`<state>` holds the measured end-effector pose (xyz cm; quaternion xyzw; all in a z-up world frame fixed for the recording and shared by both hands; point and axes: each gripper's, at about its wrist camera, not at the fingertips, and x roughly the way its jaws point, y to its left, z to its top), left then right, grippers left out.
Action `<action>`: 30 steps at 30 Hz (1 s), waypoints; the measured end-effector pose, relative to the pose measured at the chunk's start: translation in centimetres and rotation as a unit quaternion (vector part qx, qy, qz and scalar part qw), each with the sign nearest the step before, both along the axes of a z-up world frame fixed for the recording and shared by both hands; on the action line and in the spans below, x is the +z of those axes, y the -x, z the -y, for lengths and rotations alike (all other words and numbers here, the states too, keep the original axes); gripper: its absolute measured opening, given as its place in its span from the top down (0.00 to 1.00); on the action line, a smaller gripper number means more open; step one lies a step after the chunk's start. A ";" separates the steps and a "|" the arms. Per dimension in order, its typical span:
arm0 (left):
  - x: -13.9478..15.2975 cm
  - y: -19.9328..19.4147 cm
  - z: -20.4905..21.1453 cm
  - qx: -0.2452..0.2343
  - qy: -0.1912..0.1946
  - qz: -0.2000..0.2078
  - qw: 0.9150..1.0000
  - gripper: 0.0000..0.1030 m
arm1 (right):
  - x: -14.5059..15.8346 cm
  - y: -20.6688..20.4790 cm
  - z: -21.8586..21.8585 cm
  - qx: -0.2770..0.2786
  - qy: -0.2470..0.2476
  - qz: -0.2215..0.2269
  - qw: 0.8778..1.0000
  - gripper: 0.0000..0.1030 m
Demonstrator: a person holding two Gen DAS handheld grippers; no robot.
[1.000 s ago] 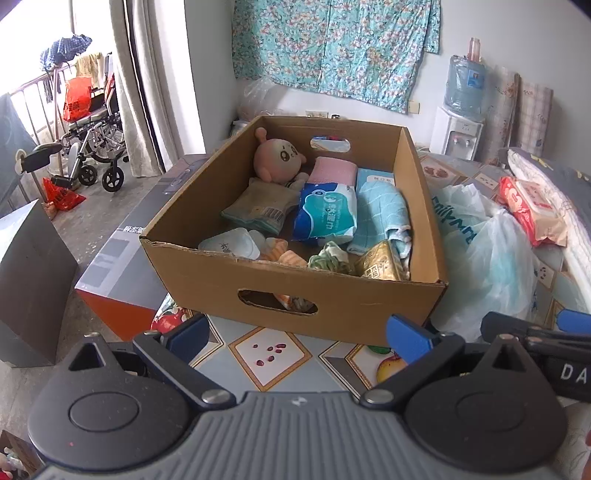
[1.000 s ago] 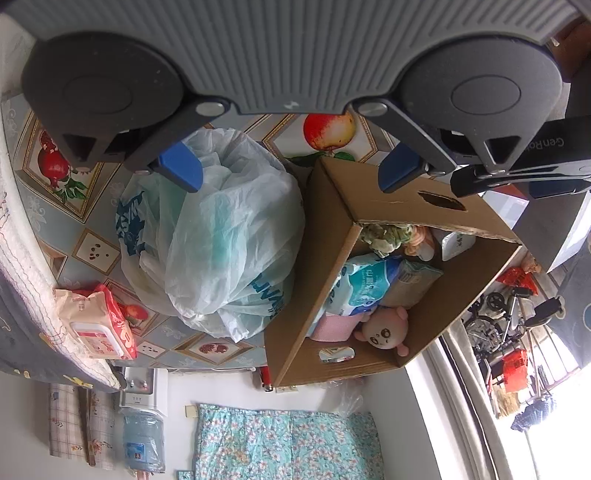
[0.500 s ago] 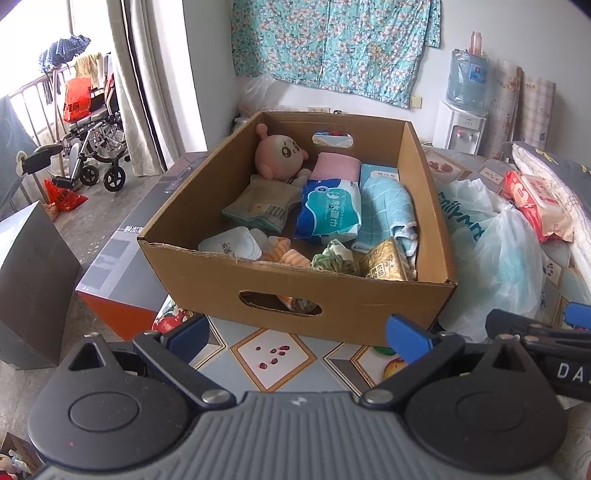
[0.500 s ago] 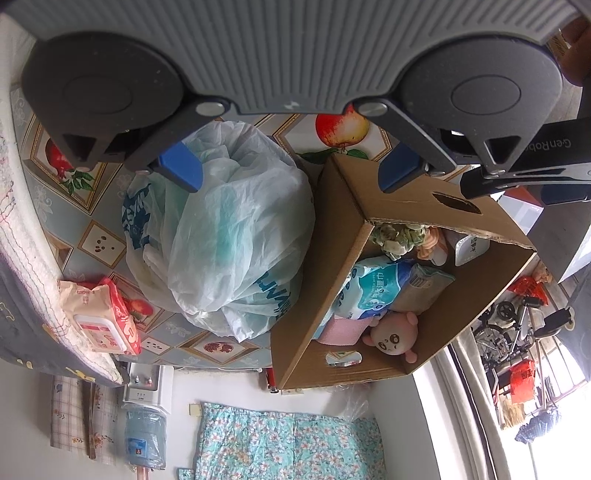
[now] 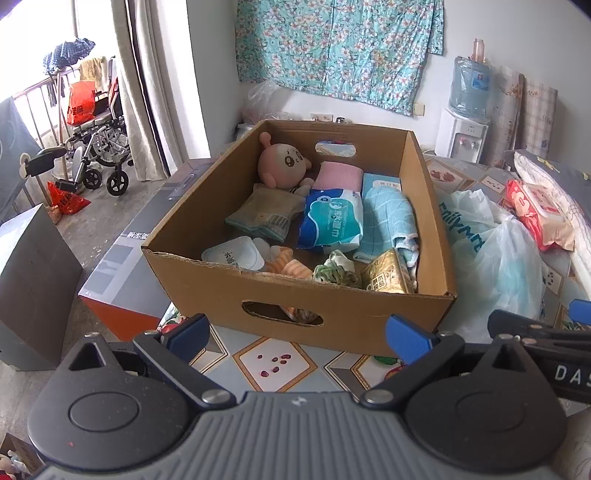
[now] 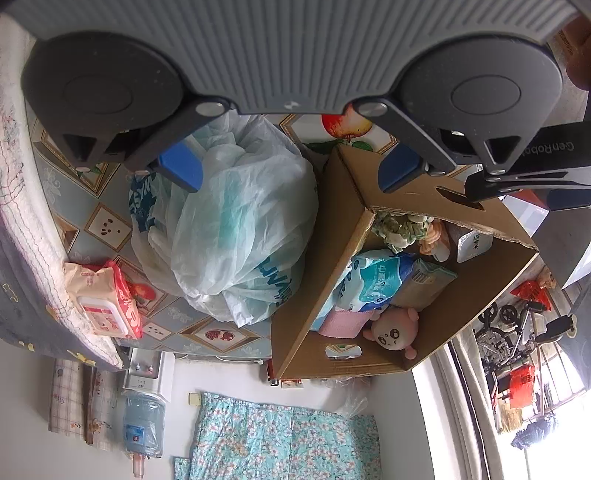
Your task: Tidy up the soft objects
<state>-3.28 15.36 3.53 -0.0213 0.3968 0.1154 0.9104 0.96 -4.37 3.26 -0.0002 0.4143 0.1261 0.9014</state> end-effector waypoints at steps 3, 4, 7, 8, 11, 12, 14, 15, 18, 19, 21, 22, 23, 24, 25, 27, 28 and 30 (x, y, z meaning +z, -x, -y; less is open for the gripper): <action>0.0 0.0 -0.1 0.000 0.003 0.001 1.000 0.01 | 0.0 0.0 0.0 0.000 0.000 0.000 1.000 0.01; 0.0 0.0 -0.1 0.000 0.003 0.001 1.000 0.01 | 0.0 0.0 0.0 0.000 0.000 0.000 1.000 0.01; 0.0 0.0 -0.1 0.000 0.002 0.000 1.000 0.01 | 0.1 0.0 0.0 0.001 0.000 -0.001 1.000 0.01; 0.0 0.0 -0.1 0.001 0.003 0.000 1.000 0.01 | 0.1 0.0 -0.1 0.001 0.000 -0.002 1.000 0.01; 0.0 0.1 -0.2 0.001 0.004 -0.001 1.000 0.01 | 0.1 0.0 -0.1 0.001 0.000 -0.002 1.000 0.01; 0.0 0.2 -0.2 0.001 0.004 -0.001 1.000 0.01 | 0.1 0.0 -0.1 0.001 -0.001 -0.002 1.000 0.01; 0.1 0.2 -0.3 0.001 0.005 -0.001 1.000 0.01 | 0.1 0.0 -0.1 0.002 -0.001 -0.002 1.000 0.01; 0.1 0.2 -0.3 0.001 0.005 -0.001 1.000 0.01 | 0.1 0.1 -0.2 0.002 0.000 -0.001 1.000 0.01; 0.0 0.2 -0.3 0.001 0.005 -0.001 1.000 0.01 | 0.1 0.2 -0.3 0.003 0.001 0.000 1.000 0.01; 0.1 0.2 -0.3 0.001 0.005 -0.001 1.000 0.01 | 0.1 0.2 -0.3 0.003 0.001 0.001 1.000 0.01; 0.1 0.2 -0.3 0.001 0.004 -0.001 1.000 0.01 | 0.1 0.2 -0.3 0.002 0.000 0.000 1.000 0.01; 0.1 0.2 -0.3 0.001 0.004 -0.001 1.000 0.01 | 0.1 0.3 -0.3 0.002 0.000 0.000 1.000 0.01; 0.1 0.2 -0.3 0.001 0.004 -0.001 1.000 0.01 | 0.1 0.3 -0.3 0.002 0.000 0.000 1.000 0.01; 0.1 0.2 -0.3 0.001 0.004 0.000 1.000 0.01 | 0.1 0.2 -0.3 0.002 0.000 0.000 1.000 0.01; 0.1 0.2 -0.3 0.001 0.004 0.000 1.000 0.01 | 0.1 0.3 -0.3 0.002 0.000 0.000 1.000 0.01; 0.1 0.2 -0.3 0.001 0.005 0.000 1.000 0.01 | 0.1 0.2 -0.2 0.003 0.001 0.001 1.000 0.01; 0.1 0.2 -0.3 0.001 0.005 0.000 1.000 0.01 | 0.1 0.2 -0.2 0.003 0.001 0.001 1.000 0.01; 0.1 0.3 -0.3 0.001 0.005 0.000 1.000 0.01 | 0.2 0.3 -0.3 0.002 0.001 0.002 1.000 0.01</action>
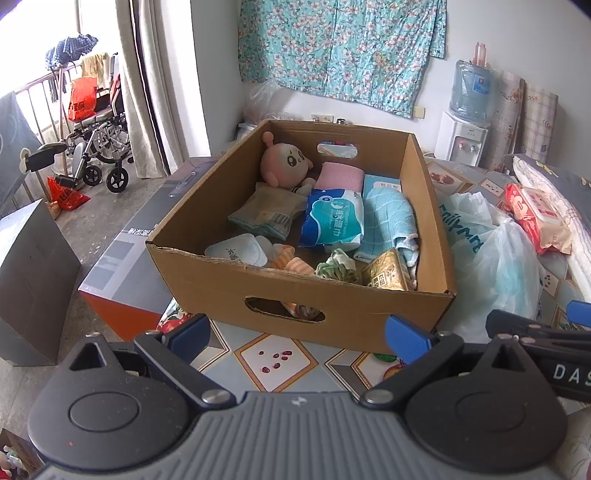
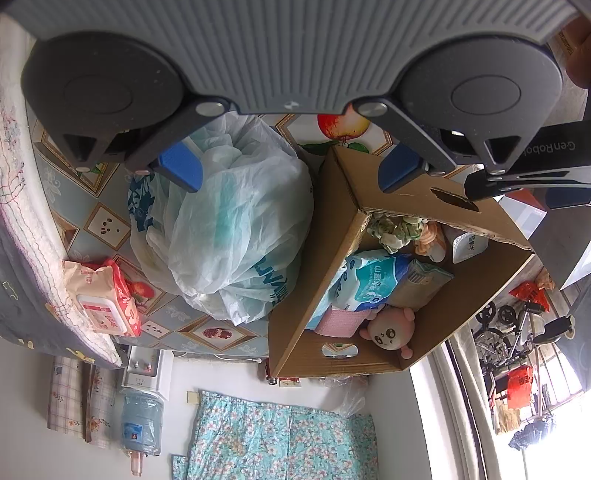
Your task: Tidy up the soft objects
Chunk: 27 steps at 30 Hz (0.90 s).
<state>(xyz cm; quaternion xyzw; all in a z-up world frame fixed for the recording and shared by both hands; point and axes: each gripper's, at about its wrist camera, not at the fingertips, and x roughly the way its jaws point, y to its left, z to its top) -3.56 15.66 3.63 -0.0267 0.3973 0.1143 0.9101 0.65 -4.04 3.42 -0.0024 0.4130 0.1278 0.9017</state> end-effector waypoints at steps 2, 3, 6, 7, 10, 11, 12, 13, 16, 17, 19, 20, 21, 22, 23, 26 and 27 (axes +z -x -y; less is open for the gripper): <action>0.0 0.0 0.0 0.000 0.000 0.000 1.000 0.01 | 0.0 0.1 0.0 -0.001 0.000 0.000 1.000 0.01; 0.0 0.0 0.0 0.000 0.000 0.000 1.000 0.01 | 0.0 0.1 0.0 -0.001 0.000 0.000 1.000 0.01; 0.0 0.0 0.0 0.000 0.000 -0.001 1.000 0.01 | 0.1 0.3 0.0 -0.002 0.001 -0.001 1.000 0.01; 0.0 0.0 0.0 0.000 0.000 -0.001 1.000 0.01 | 0.1 0.4 0.0 -0.003 0.001 -0.002 1.000 0.01; -0.1 0.2 0.0 0.000 0.002 -0.002 1.000 0.01 | 0.1 0.5 0.0 -0.004 0.003 -0.003 1.000 0.01; -0.1 0.2 0.0 0.000 0.003 -0.003 1.000 0.01 | 0.1 0.5 0.0 -0.004 0.004 -0.004 1.000 0.01; -0.1 0.3 0.0 0.000 0.004 -0.003 1.000 0.01 | 0.0 0.5 -0.1 -0.004 0.004 -0.005 1.000 0.01; -0.1 0.3 0.0 -0.001 0.006 -0.004 1.000 0.01 | 0.0 0.5 -0.1 -0.004 0.005 -0.007 1.000 0.01; -0.2 0.4 -0.1 -0.002 0.009 -0.006 1.000 0.01 | 0.0 0.6 -0.3 -0.005 0.006 -0.009 1.000 0.01; -0.2 0.5 -0.1 -0.002 0.010 -0.006 1.000 0.01 | -0.1 0.5 -0.3 -0.005 0.006 -0.010 1.000 0.01; -0.3 0.4 -0.1 -0.003 0.011 -0.006 1.000 0.01 | -0.1 0.5 -0.3 -0.006 0.007 -0.012 1.000 0.01; -0.4 0.4 -0.1 -0.004 0.012 -0.006 1.000 0.01 | -0.1 0.5 -0.3 -0.006 0.008 -0.012 1.000 0.01; -0.4 0.4 -0.1 -0.004 0.013 -0.007 1.000 0.01 | -0.2 0.5 -0.3 -0.007 0.009 -0.013 1.000 0.01; -0.5 0.4 -0.1 -0.005 0.014 -0.008 1.000 0.01 | -0.2 0.5 -0.3 -0.008 0.010 -0.014 1.000 0.01; -0.5 0.3 -0.1 -0.005 0.016 -0.008 1.000 0.01 | -0.2 0.5 -0.3 -0.008 0.011 -0.014 1.000 0.01; -0.7 0.3 -0.2 -0.008 0.023 -0.011 1.000 0.01 | -0.2 0.5 -0.2 -0.010 0.012 -0.017 1.000 0.01; -0.7 0.2 -0.1 -0.009 0.024 -0.011 1.000 0.01 | -0.2 0.5 -0.2 -0.011 0.012 -0.017 1.000 0.01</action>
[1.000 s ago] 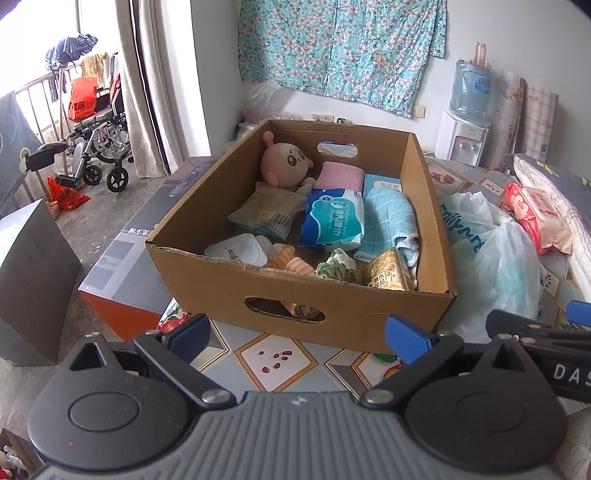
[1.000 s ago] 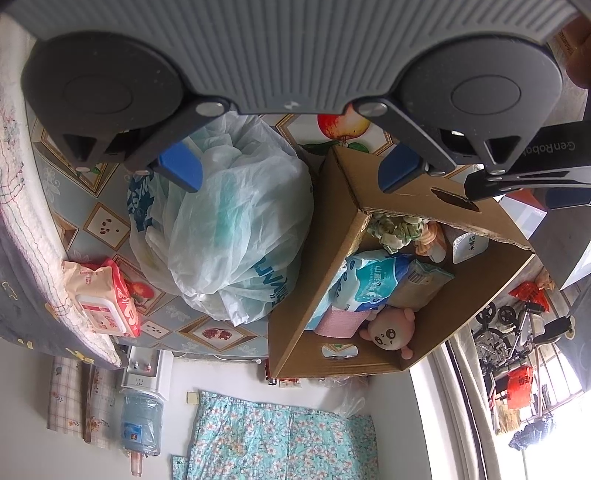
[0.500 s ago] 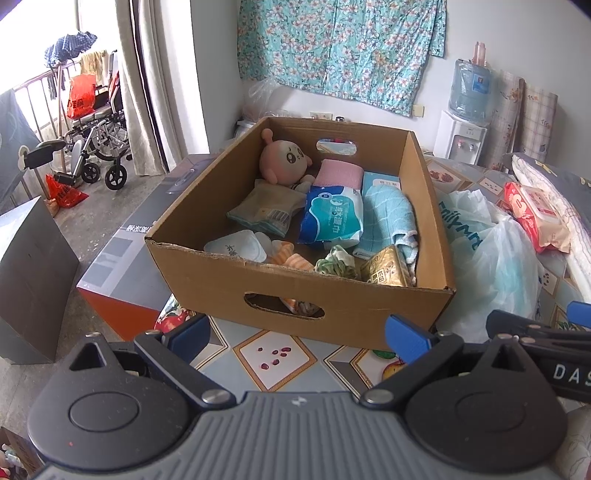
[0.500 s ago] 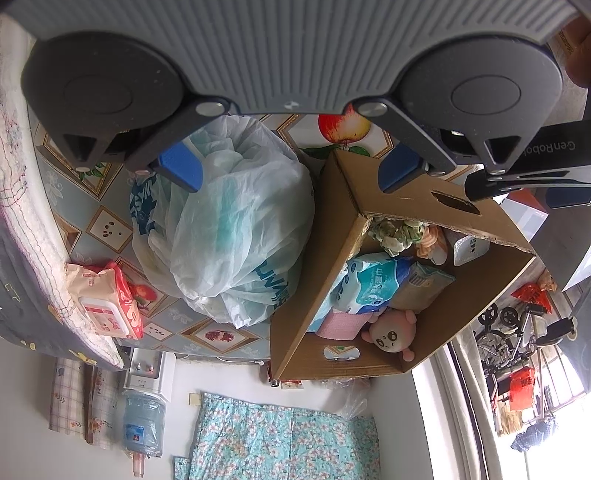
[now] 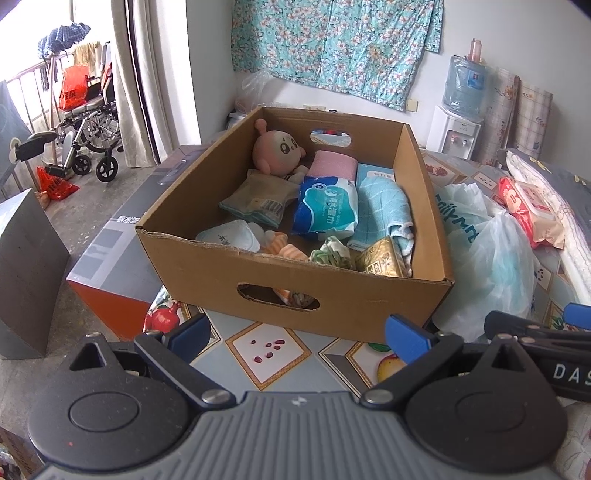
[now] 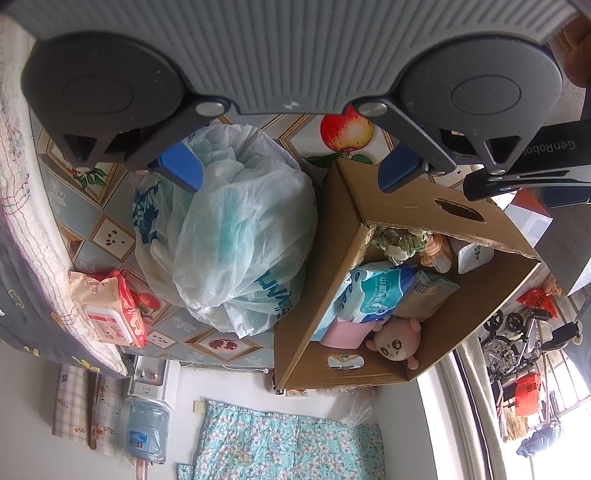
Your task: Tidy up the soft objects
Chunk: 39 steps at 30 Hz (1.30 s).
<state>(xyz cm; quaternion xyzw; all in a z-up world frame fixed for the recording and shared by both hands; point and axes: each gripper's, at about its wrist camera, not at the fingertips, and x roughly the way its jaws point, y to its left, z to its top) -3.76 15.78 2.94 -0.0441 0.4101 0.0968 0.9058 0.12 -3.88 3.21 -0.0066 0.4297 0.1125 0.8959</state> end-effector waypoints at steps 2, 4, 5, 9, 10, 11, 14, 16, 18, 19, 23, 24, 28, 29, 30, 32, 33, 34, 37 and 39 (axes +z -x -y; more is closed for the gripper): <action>-0.1 0.0 0.1 -0.002 0.003 0.000 1.000 0.01 | 0.0 0.0 0.1 -0.002 0.001 0.000 1.000 0.01; -0.1 0.0 0.2 -0.004 0.004 0.000 1.000 0.01 | 0.0 0.1 0.2 -0.004 0.001 0.000 1.000 0.01; -0.1 -0.1 0.2 -0.005 0.004 0.000 1.000 0.01 | 0.0 0.1 0.2 -0.005 0.001 0.000 1.000 0.01; -0.1 -0.2 0.5 -0.010 0.004 0.001 1.000 0.01 | 0.1 0.1 0.4 -0.009 0.003 -0.001 1.000 0.01; -0.1 -0.3 0.5 -0.011 0.005 0.001 1.000 0.01 | 0.1 0.1 0.5 -0.010 0.003 -0.001 1.000 0.01; -0.1 -0.3 0.6 -0.011 0.006 0.000 1.000 0.01 | 0.1 0.1 0.5 -0.011 0.004 -0.001 1.000 0.01; -0.2 -0.4 0.7 -0.014 0.008 -0.001 1.000 0.01 | 0.2 0.2 0.7 -0.013 0.004 -0.002 1.000 0.01; -0.2 -0.5 0.7 -0.015 0.009 -0.001 1.000 0.01 | 0.2 0.1 0.8 -0.014 0.003 -0.003 1.000 0.01; -0.2 -0.5 0.8 -0.016 0.009 -0.001 1.000 0.01 | 0.2 0.1 0.8 -0.015 0.003 -0.003 1.000 0.01; -0.2 -0.6 0.9 -0.016 0.009 -0.001 1.000 0.01 | 0.2 0.1 0.8 -0.015 0.004 -0.003 1.000 0.01; -0.2 -0.7 0.9 -0.018 0.010 -0.001 1.000 0.01 | 0.3 0.1 0.9 -0.016 0.004 -0.002 1.000 0.01; -0.2 -0.6 0.9 -0.018 0.010 -0.001 1.000 0.01 | 0.3 0.1 0.9 -0.016 0.004 -0.002 1.000 0.01; -0.2 -0.7 1.0 -0.018 0.010 0.000 1.000 0.01 | 0.3 0.0 1.0 -0.017 0.004 -0.002 1.000 0.01; -0.2 -0.7 1.0 -0.018 0.010 0.000 1.000 0.01 | 0.3 0.0 1.0 -0.017 0.004 -0.002 1.000 0.01; -0.2 -0.7 1.0 -0.018 0.010 0.000 1.000 0.01 | 0.3 0.0 1.0 -0.017 0.004 -0.002 1.000 0.01; -0.2 -0.7 1.0 -0.018 0.010 0.000 1.000 0.01 | 0.3 0.0 1.0 -0.016 0.004 -0.002 1.000 0.01; -0.2 -0.7 1.0 -0.018 0.010 0.000 1.000 0.01 | 0.3 0.0 1.0 -0.016 0.004 -0.002 1.000 0.01; -0.2 -0.7 1.0 -0.018 0.010 0.000 1.000 0.01 | 0.3 0.0 1.0 -0.016 0.004 -0.002 1.000 0.01; -0.2 -0.7 1.0 -0.018 0.010 0.000 1.000 0.01 | 0.3 0.0 1.0 -0.017 0.004 -0.001 1.000 0.01; -0.2 -0.7 1.0 -0.018 0.010 0.000 1.000 0.01 | 0.3 0.0 1.0 -0.017 0.003 -0.002 1.000 0.01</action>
